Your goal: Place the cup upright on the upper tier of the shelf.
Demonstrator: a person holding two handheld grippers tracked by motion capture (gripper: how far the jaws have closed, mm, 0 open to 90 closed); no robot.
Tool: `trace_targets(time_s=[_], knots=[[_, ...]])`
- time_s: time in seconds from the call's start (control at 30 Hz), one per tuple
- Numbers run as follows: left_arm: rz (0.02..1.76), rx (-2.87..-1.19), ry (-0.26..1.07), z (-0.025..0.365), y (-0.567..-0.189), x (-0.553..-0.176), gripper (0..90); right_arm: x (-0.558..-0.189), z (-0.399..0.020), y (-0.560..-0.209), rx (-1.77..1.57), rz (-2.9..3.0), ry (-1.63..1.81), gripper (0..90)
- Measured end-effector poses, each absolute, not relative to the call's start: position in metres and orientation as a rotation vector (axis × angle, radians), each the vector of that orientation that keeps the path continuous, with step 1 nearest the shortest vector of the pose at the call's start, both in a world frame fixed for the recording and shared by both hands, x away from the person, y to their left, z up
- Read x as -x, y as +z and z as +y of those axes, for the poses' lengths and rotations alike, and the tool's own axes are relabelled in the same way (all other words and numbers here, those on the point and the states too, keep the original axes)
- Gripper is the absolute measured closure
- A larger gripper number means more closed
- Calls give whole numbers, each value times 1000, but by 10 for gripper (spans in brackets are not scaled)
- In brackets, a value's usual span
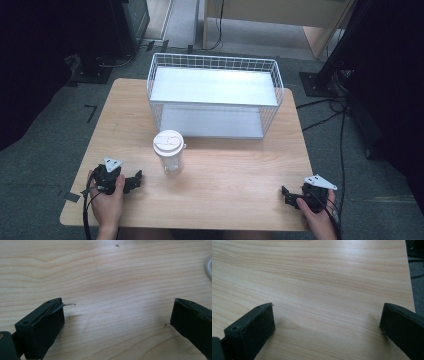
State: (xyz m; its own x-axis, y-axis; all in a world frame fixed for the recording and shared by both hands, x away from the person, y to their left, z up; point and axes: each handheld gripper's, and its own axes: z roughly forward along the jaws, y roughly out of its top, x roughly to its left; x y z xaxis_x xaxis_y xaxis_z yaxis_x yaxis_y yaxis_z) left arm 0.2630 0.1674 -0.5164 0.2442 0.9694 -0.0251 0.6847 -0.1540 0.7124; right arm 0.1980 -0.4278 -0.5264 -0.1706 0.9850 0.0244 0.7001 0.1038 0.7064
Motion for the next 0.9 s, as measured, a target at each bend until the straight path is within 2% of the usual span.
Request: trace_targets(time_s=[0.9], knots=[[1181,-1874,467,114,-484,-245,0,-200,-428,-527,-1631,1937,829,0]])
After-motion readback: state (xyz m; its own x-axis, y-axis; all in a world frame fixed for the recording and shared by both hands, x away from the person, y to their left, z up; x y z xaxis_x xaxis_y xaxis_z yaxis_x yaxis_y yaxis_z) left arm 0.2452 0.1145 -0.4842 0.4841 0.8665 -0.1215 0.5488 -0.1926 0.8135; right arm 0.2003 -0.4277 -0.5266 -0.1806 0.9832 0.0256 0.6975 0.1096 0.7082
